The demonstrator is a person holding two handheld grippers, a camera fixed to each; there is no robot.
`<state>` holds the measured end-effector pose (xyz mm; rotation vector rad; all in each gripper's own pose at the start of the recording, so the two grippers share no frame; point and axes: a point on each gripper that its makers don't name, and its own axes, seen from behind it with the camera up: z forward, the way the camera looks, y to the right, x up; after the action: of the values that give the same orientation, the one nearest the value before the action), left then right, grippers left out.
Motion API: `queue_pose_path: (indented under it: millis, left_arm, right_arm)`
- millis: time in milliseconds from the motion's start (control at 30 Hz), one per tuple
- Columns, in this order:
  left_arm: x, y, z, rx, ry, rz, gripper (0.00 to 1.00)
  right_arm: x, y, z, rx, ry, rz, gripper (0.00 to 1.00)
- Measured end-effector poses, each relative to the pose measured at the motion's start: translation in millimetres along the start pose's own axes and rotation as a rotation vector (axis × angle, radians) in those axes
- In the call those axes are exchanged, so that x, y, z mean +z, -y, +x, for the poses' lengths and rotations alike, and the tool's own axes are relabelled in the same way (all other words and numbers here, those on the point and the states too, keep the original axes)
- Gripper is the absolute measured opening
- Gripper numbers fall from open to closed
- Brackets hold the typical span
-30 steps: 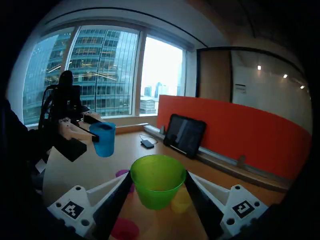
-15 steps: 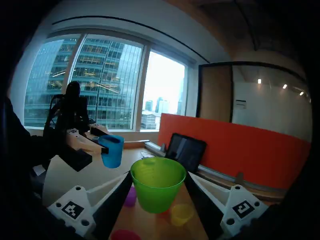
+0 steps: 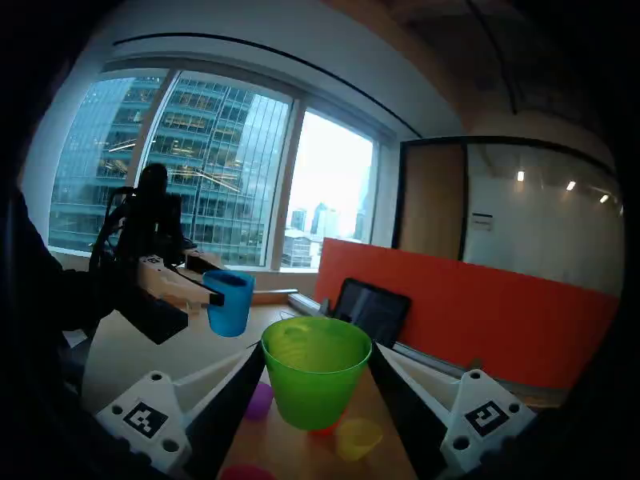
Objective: Pour water
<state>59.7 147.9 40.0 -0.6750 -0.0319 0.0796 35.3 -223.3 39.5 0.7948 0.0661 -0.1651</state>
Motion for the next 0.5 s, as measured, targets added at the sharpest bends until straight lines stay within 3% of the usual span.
queue_pose_path:
  millis: [500]
  left_arm:
    - [1.3, 1.4, 17.6, 0.056, -0.041, 0.015, 0.87]
  right_arm:
    - [0.6, 3.3, -0.7, 0.023, 0.009, 0.011, 0.94]
